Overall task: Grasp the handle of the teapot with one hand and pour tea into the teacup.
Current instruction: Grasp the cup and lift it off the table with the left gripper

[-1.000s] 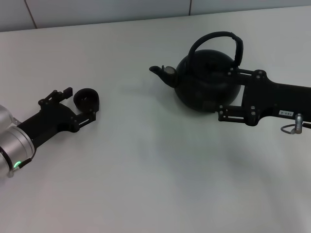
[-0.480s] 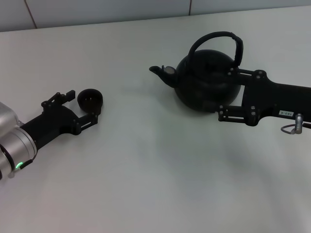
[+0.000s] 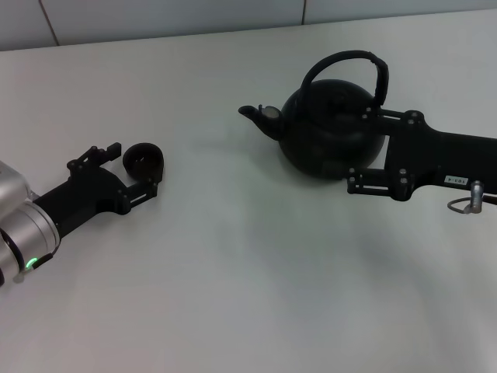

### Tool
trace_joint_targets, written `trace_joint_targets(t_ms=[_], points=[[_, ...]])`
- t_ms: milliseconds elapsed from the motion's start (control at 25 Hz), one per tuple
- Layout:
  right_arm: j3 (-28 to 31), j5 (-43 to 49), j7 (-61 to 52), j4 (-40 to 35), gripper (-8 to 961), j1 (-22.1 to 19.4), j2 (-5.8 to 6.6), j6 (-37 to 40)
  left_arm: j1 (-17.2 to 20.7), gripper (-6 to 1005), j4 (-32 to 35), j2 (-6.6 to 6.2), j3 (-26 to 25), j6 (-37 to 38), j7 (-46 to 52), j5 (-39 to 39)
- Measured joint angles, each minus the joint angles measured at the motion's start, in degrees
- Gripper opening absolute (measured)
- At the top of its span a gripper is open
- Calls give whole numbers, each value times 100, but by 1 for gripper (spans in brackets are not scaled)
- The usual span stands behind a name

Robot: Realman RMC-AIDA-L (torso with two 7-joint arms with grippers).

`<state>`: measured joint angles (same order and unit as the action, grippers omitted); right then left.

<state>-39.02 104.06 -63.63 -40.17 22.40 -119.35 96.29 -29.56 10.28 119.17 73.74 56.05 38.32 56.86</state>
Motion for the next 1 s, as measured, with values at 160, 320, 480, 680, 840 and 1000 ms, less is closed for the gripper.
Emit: trace_joint_targets(t_ms=[160,320,480,680,840,1000], points=[[-1,0,0,0,730,6,-2,2,-8,801,0,0,0,0,0,0],[-13,0,0,0,731,10,-7,8,-30,800,0,0,16,2,0,0],[-16,0,0,0,731,10,-9,13,-37,798,0,0,71,3,0,1],[-4,0,0,0,731,0,-9,14,-50,796,0,0,80,3,0,0],[0,0,0,4,731,-7,-7,14,-61,794,1,0,88,1,3,1],[0,0,0,7,731,-8,-5,13,-104,793,0,0,195,-11,4,3]])
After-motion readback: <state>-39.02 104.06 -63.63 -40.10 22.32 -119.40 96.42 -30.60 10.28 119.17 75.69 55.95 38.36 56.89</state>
